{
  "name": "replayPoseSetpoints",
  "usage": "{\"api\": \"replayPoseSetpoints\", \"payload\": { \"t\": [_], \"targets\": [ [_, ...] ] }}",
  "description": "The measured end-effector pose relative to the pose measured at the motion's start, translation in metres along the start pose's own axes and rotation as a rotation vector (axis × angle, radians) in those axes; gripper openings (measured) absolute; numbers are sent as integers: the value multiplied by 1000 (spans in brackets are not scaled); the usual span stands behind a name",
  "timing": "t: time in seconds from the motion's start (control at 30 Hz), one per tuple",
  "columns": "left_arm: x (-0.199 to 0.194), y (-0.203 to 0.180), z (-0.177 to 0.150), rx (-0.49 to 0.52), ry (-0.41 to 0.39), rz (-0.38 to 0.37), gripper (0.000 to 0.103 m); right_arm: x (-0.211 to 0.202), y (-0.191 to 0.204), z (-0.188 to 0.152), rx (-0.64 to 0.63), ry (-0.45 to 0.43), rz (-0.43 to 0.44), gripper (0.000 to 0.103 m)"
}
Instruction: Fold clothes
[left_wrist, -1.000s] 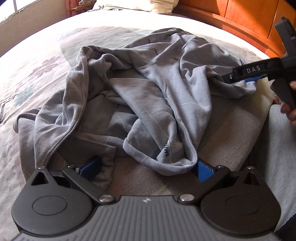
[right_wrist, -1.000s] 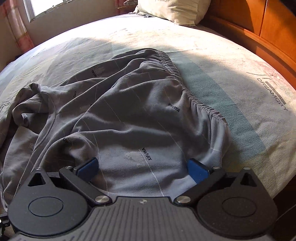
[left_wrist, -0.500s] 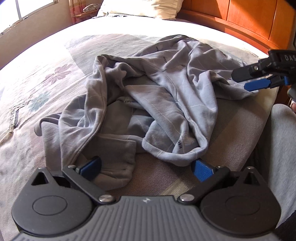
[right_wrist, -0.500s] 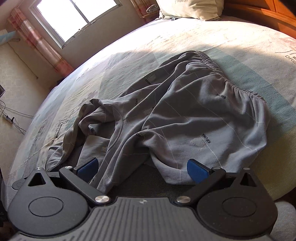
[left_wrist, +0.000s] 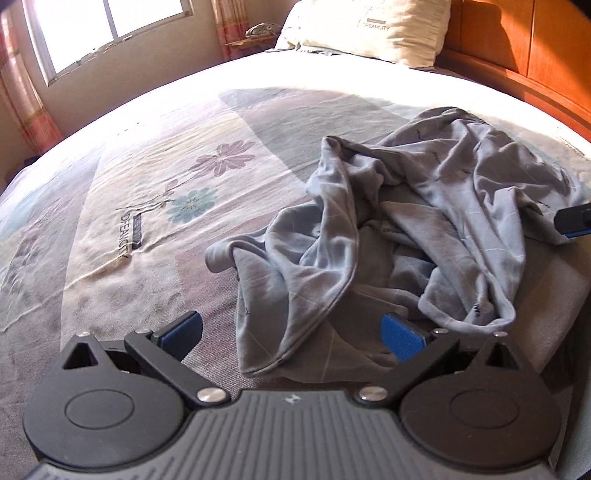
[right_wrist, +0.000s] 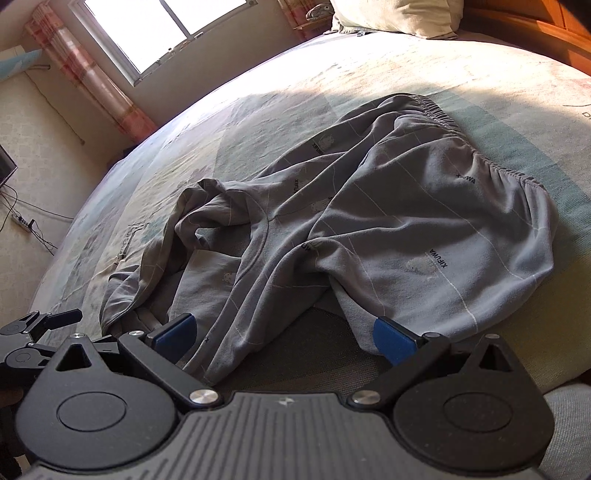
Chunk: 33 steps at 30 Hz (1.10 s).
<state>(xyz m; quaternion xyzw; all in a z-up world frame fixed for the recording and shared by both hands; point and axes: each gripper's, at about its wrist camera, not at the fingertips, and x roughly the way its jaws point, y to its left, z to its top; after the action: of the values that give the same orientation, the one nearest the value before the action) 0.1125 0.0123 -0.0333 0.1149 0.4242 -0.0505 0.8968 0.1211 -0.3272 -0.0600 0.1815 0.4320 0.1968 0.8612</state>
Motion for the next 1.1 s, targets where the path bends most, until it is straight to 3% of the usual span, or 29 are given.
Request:
{"api": "replayPoseSetpoints", "payload": {
  "t": [0.07,0.3,0.53,0.7,0.8,0.9,1.0,1.1],
  "targets": [
    [10,4,-2,-11,12,44,102,0,2,0,-8,3,0,103],
    [7,20,1,-108,-64,165,102,1,8,2,-19,2,9,103],
    [14,13,13,-66,-94,231,102,16,29,1,-67,37,41,103],
    [21,17,13,-36,-59,282,102,18,34,-1,-85,43,30,103],
    [27,13,11,-1,-54,329,103,20,33,0,-77,46,28,103],
    [27,18,14,7,-71,433,103,20,35,-1,-91,52,23,103],
    [31,25,17,42,-16,366,103,18,35,-1,-96,49,20,103],
    [33,28,18,109,-14,402,103,19,35,0,-87,47,27,103]
  ]
}}
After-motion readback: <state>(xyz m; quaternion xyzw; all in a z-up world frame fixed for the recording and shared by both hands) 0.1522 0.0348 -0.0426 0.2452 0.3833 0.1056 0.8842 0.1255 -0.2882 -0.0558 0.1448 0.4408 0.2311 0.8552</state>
